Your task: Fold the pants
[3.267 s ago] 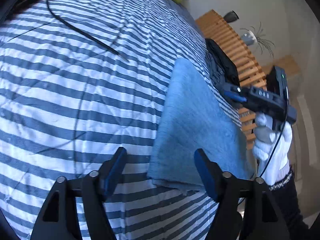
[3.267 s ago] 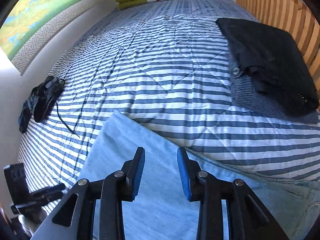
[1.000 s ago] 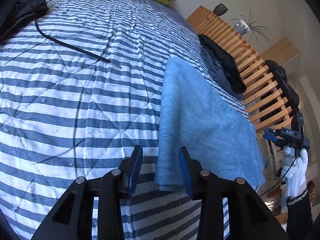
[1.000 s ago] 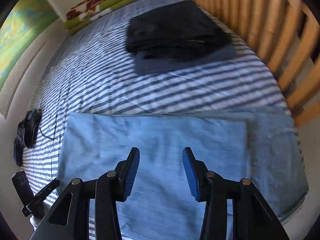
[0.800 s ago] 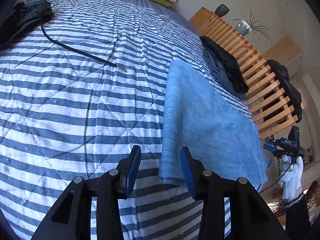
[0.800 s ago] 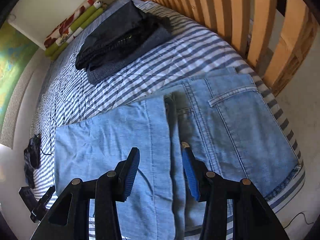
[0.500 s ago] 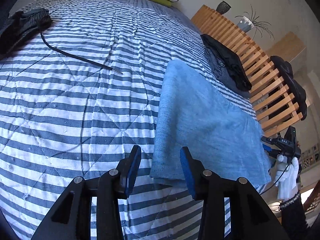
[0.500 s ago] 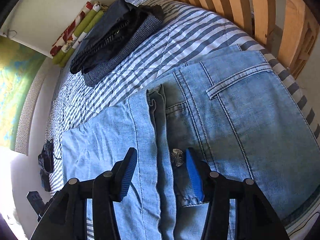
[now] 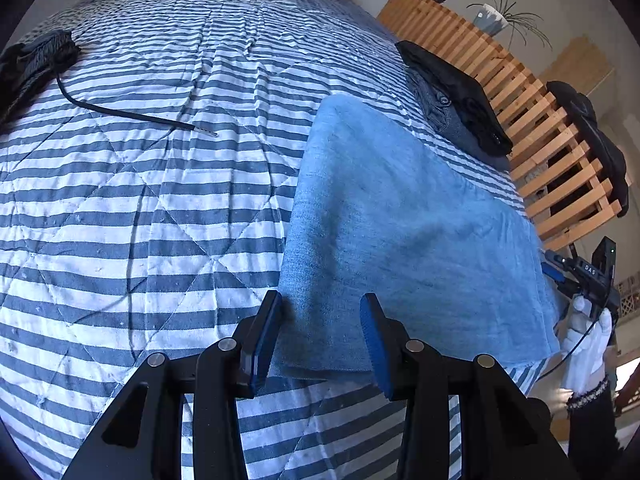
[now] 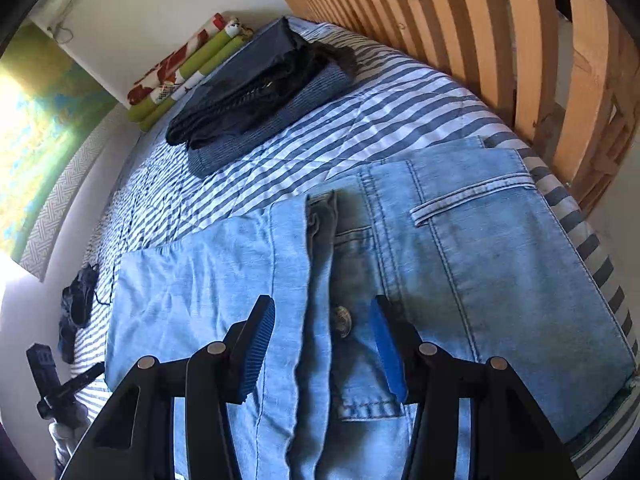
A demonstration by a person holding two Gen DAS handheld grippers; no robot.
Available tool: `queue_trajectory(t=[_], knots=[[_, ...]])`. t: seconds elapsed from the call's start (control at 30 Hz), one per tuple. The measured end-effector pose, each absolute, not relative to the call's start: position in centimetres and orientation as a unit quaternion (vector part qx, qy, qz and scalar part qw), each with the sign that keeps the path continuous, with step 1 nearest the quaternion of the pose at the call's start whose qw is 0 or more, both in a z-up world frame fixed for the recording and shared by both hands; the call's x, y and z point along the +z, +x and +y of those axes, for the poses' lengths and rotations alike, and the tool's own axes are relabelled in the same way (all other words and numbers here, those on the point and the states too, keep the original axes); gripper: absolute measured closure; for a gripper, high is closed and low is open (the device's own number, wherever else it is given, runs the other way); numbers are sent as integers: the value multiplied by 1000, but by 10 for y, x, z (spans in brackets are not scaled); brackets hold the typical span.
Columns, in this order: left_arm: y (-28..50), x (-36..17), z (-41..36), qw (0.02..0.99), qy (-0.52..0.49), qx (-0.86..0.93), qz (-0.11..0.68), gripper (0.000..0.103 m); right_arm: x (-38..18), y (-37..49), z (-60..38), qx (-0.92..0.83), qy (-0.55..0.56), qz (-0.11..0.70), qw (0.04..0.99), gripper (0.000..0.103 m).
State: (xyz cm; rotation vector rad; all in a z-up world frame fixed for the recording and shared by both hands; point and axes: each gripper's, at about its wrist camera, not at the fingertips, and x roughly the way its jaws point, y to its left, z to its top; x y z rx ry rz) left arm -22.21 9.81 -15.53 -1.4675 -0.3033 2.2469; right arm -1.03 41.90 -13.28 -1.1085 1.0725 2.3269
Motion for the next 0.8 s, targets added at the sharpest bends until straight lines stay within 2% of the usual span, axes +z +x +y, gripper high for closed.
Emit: queue_trajectory(t=[0.13, 0.37, 0.47, 0.57, 0.7, 0.8], knots=[[-226, -157, 100, 218, -534, 811, -102, 59, -124, -11, 439, 829, -359, 398, 158, 57], [-228, -162, 102, 215, -539, 807, -105, 59, -150, -47, 452, 804, -411, 415, 110, 55], [-231, -165, 100, 215, -543, 805, -110, 59, -149, -52, 448, 811, -409, 403, 114, 54], [-231, -165, 100, 217, -542, 804, -111, 59, -137, -54, 435, 824, -408, 379, 104, 62], [-230, -166, 100, 218, -542, 804, -110, 59, -132, -57, 422, 836, -421, 337, 101, 62], [-230, -165, 99, 220, -541, 804, -110, 59, -149, -62, 434, 817, -432, 362, 120, 61]])
